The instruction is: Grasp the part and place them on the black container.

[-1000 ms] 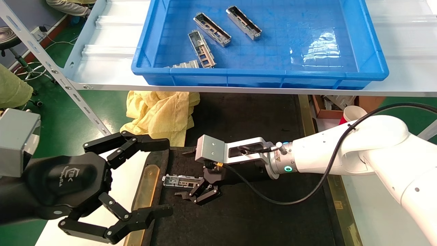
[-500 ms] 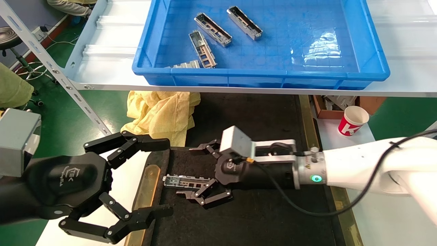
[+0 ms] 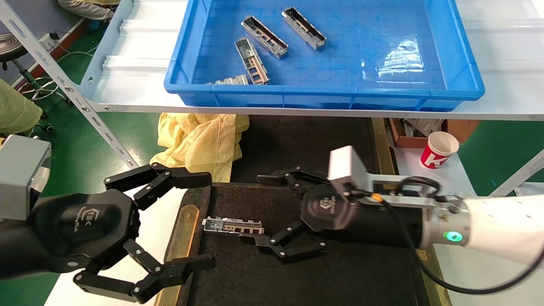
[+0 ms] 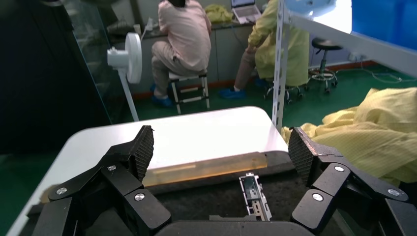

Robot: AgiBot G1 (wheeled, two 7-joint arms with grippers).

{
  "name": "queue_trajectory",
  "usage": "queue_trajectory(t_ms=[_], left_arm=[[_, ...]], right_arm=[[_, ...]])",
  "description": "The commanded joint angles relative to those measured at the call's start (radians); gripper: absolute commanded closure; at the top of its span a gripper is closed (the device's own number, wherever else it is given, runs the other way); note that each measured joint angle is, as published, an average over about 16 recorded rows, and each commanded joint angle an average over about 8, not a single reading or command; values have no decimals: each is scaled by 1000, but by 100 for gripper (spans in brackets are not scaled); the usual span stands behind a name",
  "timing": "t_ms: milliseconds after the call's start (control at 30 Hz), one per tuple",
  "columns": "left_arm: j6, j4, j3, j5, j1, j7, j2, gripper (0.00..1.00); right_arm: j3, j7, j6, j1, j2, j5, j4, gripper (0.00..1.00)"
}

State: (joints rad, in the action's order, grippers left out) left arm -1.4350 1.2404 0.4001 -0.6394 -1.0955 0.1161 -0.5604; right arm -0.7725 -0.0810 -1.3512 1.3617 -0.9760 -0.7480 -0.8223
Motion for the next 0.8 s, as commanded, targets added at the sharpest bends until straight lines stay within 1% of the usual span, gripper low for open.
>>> queue_trajectory(t_ms=[33,800], left_arm=[[0,0,0,0,0,0,0,0],[0,0,0,0,0,0,0,0]], right_arm=[[32,17,-9,-19,24,1,-30,0],[405,221,-119,-236,300,14,-380,0]])
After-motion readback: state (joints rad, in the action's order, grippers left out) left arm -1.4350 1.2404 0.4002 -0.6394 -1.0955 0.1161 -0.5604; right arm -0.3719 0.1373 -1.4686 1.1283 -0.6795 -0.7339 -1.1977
